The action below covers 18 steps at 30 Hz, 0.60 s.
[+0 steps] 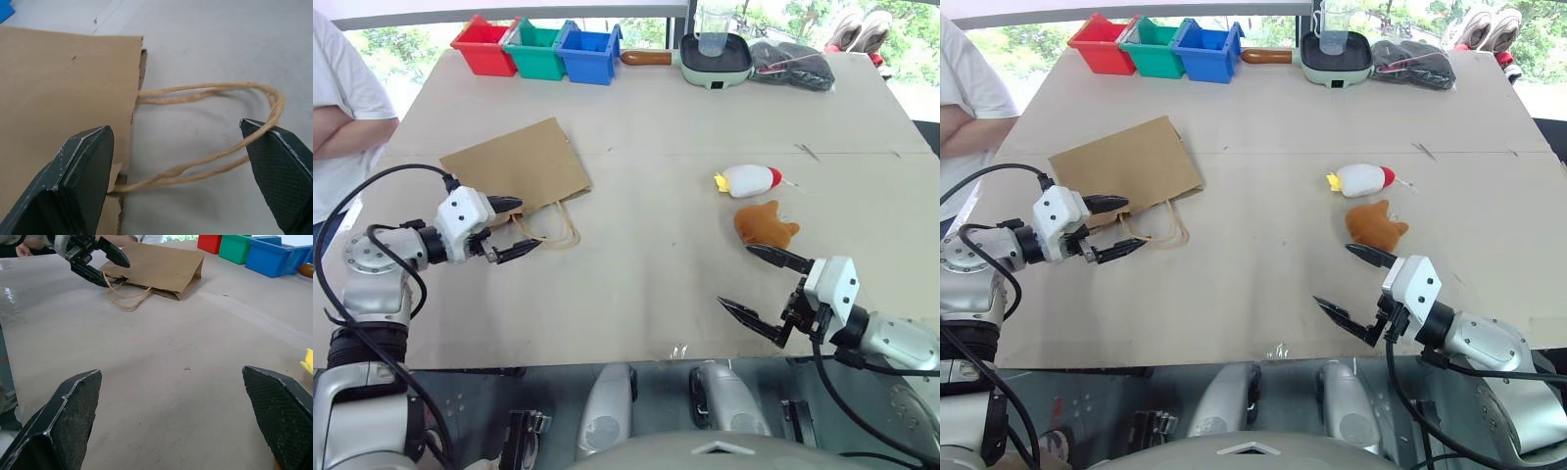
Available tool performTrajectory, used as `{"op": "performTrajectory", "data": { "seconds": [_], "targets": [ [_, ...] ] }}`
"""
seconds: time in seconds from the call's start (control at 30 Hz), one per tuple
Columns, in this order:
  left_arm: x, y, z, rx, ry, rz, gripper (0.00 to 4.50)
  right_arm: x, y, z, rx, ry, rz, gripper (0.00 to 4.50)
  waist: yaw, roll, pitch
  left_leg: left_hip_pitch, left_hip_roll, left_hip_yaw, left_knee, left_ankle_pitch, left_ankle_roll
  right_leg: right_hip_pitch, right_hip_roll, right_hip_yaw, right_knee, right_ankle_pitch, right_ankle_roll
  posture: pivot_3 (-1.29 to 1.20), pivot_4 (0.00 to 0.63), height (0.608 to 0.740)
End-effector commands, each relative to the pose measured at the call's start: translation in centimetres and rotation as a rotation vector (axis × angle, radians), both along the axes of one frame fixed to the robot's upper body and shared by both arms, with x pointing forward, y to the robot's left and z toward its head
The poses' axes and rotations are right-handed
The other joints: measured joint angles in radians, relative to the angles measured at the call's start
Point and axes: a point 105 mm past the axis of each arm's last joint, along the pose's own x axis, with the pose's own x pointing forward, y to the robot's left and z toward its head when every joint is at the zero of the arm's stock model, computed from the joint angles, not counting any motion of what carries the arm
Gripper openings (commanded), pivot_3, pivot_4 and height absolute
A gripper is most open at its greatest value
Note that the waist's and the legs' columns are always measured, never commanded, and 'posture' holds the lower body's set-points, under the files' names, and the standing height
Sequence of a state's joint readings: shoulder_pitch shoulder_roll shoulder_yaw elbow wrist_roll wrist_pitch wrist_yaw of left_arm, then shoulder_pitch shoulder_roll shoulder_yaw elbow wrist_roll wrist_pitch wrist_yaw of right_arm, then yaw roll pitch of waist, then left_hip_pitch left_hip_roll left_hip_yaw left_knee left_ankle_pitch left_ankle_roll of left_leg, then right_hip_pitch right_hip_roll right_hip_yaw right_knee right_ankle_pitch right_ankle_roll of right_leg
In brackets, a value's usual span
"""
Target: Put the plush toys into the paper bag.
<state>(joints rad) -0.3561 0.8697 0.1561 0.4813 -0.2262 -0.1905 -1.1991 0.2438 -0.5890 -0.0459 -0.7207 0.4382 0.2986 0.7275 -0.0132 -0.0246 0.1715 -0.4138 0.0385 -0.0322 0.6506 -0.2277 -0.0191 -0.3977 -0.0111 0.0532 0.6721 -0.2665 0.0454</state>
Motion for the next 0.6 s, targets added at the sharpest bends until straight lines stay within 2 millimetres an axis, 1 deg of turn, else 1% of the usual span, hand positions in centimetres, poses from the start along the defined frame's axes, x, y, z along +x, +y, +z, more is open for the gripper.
{"op": "performTrajectory", "data": {
  "seconds": [0.03, 0.1, 0.13, 0.2, 0.27, 0.33, 0.37, 0.43, 0.47, 0.5, 0.57, 0.6],
  "targets": [
    [0.8, -0.3, 0.7, 0.037, -0.057, -0.009, 4.44, -0.5, 0.7, 1.0, 0.016, -0.057, 0.022, 4.5, 0.0, 0.0, 0.0, 0.0, 0.0, 0.0, 0.0, 0.0, 0.0, 0.0, 0.0, 0.0, 0.0, 0.0, 0.0, 0.0, 0.15, 0.74],
    [1.0, -0.9, 0.3, 0.062, -0.076, -0.032, 4.44, -0.3, 0.8, 1.1, 0.023, -0.063, 0.021, 4.5, 0.001, 0.0, 0.0, 0.0, 0.0, -0.001, 0.001, 0.0, 0.0, 0.0, 0.0, 0.0, 0.0, 0.0, 0.0, 0.0, 0.15, 0.74],
    [1.1, -1.3, 0.2, 0.051, -0.076, -0.042, 4.21, -0.3, 0.9, 1.1, 0.029, -0.065, 0.02, 4.5, 0.001, 0.0, 0.0, 0.0, 0.0, 0.0, 0.001, 0.0, 0.0, 0.0, 0.0, 0.0, 0.0, 0.0, 0.0, 0.0, 0.15, 0.74],
    [1.1, -2.4, 0.1, -0.007, -0.056, -0.069, 3.62, 0.0, 1.2, 1.3, 0.045, -0.071, 0.016, 4.5, 0.0, 0.0, 0.0, 0.0, 0.0, 0.0, 0.001, 0.0, 0.0, 0.0, 0.0, 0.001, 0.001, 0.0, 0.0, 0.0, 0.15, 0.74],
    [1.1, -3.8, 0.6, -0.101, -0.052, -0.09, 2.64, 0.4, 1.7, 1.6, 0.075, -0.071, 0.002, 4.5, 0.0, 0.0, 0.0, 0.0, 0.0, 0.0, 0.001, 0.0, 0.0, 0.0, 0.0, 0.0, 0.001, 0.0, 0.0, 0.0, 0.15, 0.74],
    [0.5, -6.0, 1.9, -0.224, -0.035, -0.16, 1.66, 0.8, 2.6, 1.8, 0.089, -0.073, 0.0, 4.5, -0.001, 0.0, 0.0, 0.0, 0.0, -0.001, 0.001, 0.0, 0.0, 0.0, 0.0, 0.0, 0.002, 0.0, 0.0, 0.0, 0.15, 0.74],
    [0.2, -7.2, 2.8, -0.301, -0.015, -0.192, 1.17, 0.9, 3.3, 1.7, 0.122, -0.034, 0.024, 4.24, -0.001, 0.0, 0.0, 0.0, 0.0, -0.001, 0.002, 0.0, 0.0, 0.0, 0.0, 0.0, 0.003, 0.0, 0.0, 0.0, 0.15, 0.74],
    [-0.8, -9.1, 4.0, -0.383, 0.023, -0.254, 0.24, 1.5, 4.3, 1.3, 0.143, 0.02, 0.045, 3.61, -0.001, 0.0, 0.0, 0.0, 0.0, -0.001, 0.002, 0.0, 0.0, 0.0, 0.0, 0.0, 0.004, 0.0, 0.0, 0.0, 0.15, 0.74],
    [-1.2, -9.9, 4.6, -0.415, 0.038, -0.284, 0.0, 1.9, 4.8, 1.0, 0.134, 0.028, 0.049, 3.24, -0.002, -0.001, 0.0, 0.0, 0.0, -0.001, 0.002, 0.0, 0.0, 0.0, 0.0, 0.0, 0.004, 0.0, 0.0, 0.0, 0.15, 0.74],
    [-1.7, -10.7, 5.1, -0.445, 0.054, -0.308, 0.0, 2.6, 5.4, 0.6, 0.121, 0.029, 0.046, 2.66, -0.005, -0.001, 0.0, 0.0, 0.0, -0.001, 0.002, 0.0, 0.0, 0.0, 0.0, 0.0, 0.004, 0.0, 0.0, 0.0, 0.15, 0.74],
    [-2.2, -11.6, 5.7, -0.478, 0.079, -0.331, 0.0, 3.5, 6.4, 0.3, 0.107, 0.031, 0.048, 1.71, -0.005, 0.0, 0.0, 0.001, 0.0, -0.001, 0.002, 0.0, 0.0, 0.0, 0.0, 0.001, 0.005, 0.0, 0.0, 0.0, 0.15, 0.74],
    [-2.5, -12.1, 5.9, -0.488, 0.089, -0.347, 0.0, 4.2, 7.0, 0.0, 0.105, 0.035, 0.048, 1.12, -0.005, 0.0, 0.0, 0.001, 0.0, -0.002, 0.002, 0.0, 0.0, 0.0, 0.001, 0.0, 0.006, 0.0, 0.0, 0.0, 0.15, 0.74]
  ]
}}
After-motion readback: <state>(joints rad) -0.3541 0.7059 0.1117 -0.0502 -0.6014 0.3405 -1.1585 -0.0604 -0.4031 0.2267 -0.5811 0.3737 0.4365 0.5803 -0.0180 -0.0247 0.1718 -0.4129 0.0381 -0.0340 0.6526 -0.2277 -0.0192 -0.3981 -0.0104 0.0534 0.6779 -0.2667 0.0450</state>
